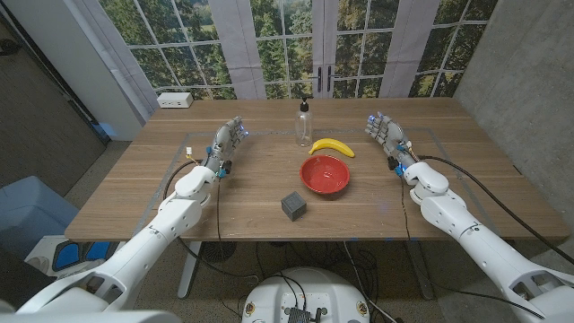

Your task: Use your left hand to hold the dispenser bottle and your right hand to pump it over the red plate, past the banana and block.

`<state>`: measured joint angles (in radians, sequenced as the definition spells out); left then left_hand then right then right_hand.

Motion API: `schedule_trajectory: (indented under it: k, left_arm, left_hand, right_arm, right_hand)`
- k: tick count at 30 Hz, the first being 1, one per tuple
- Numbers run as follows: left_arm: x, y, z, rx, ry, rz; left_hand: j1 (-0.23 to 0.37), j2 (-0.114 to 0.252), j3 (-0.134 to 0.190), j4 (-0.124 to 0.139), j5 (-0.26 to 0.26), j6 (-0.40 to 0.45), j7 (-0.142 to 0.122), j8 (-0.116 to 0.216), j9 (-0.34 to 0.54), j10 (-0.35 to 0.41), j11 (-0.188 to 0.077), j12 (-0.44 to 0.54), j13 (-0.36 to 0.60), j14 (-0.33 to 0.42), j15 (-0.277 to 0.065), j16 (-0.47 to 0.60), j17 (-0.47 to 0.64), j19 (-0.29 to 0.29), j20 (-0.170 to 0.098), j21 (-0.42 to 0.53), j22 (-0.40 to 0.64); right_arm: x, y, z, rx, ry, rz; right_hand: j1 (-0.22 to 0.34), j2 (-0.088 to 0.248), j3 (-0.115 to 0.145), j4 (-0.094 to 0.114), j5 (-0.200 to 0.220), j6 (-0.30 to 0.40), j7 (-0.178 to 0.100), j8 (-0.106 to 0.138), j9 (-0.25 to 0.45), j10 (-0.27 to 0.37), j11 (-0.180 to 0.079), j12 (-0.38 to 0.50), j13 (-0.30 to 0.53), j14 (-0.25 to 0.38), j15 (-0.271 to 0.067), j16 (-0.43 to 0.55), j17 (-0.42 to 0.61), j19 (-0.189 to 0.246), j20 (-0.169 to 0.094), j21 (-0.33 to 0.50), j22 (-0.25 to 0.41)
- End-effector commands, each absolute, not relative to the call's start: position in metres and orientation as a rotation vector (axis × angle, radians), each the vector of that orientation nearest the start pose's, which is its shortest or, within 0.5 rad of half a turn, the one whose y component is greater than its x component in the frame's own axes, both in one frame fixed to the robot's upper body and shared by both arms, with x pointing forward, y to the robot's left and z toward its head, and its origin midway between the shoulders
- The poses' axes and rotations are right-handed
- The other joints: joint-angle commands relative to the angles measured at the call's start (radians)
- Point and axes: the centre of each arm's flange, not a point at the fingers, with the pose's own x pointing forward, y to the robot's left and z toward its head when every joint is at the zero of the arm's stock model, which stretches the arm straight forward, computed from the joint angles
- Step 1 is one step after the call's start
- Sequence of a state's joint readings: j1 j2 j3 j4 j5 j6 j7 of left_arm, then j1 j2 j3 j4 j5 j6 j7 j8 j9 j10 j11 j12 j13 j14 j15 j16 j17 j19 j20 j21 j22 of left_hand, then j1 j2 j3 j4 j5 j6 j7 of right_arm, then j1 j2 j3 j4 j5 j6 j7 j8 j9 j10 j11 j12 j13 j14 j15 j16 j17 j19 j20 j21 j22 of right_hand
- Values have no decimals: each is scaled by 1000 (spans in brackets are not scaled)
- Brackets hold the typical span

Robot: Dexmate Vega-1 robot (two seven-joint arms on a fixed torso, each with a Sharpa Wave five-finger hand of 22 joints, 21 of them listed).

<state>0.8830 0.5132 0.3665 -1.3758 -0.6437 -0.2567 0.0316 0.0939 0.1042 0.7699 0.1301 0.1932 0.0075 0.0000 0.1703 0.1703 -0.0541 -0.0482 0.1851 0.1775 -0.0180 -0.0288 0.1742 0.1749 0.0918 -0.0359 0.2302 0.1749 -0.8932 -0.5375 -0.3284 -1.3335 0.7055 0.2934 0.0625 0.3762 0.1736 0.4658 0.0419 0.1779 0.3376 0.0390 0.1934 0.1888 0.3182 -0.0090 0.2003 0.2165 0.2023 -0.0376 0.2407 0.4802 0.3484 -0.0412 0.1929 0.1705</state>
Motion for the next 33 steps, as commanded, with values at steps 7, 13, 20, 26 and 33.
schedule_trajectory:
  k: [7, 13, 20, 26, 33]
  left_arm:
    - [623, 267, -25, -64, -614, -170]
    - [624, 270, -23, -50, -626, -177]
    - [628, 271, -22, -33, -635, -171]
    - [626, 269, -21, -6, -657, -158]
    - [626, 267, -20, 17, -650, -157]
  left_hand:
    - [5, 81, 8, 1, 7, 3, 0, 6, 2, -4, -4, 6, 3, -3, -29, 7, 3, 8, -58, 3, 1]
    - [5, 80, 8, -2, 7, 3, -1, 7, 2, -1, -3, 7, 3, -1, -29, 8, 2, 9, -57, 2, 1]
    - [4, 38, -14, -32, 1, 1, -15, 8, 2, 2, -14, 8, 2, 1, -37, 5, -5, 13, -57, -3, 0]
    - [-8, -13, -45, -63, -6, -6, -33, 7, 2, -1, -15, 7, 2, 0, -40, 2, -7, 13, -47, -10, 0]
    - [-21, -60, -76, -93, -9, -26, -41, 3, 2, -8, -18, 5, 2, -3, -33, 1, -6, 14, -32, -16, 1]
  right_arm:
    - [632, -324, -52, 126, -605, 204]
    - [633, -323, -56, 141, -597, 191]
    - [633, -322, -57, 135, -597, 179]
    - [634, -322, -60, 145, -587, 175]
    - [633, -323, -58, 129, -589, 171]
  right_hand:
    - [-15, 19, 6, 23, 2, -1, -2, 3, 2, 2, -5, 3, 1, 2, -20, 0, 2, 6, -33, 6, 2]
    - [-16, 7, 6, 18, 0, -1, 3, 3, 2, 3, -1, 4, 1, 7, -12, -2, -4, 7, -27, 6, 2]
    - [-18, 4, 5, 13, 0, 1, 3, 4, 2, 9, 8, 6, 0, 10, -8, -2, -7, 7, -20, 6, 2]
    - [-21, 3, 3, 12, -1, 3, 2, 5, 2, 10, 9, 6, 0, 12, -4, -1, -8, 7, -17, 6, 2]
    - [-23, 1, 1, 10, -1, 4, 4, 5, 2, 13, 12, 7, -1, 13, -2, -1, -9, 8, -13, 6, 2]
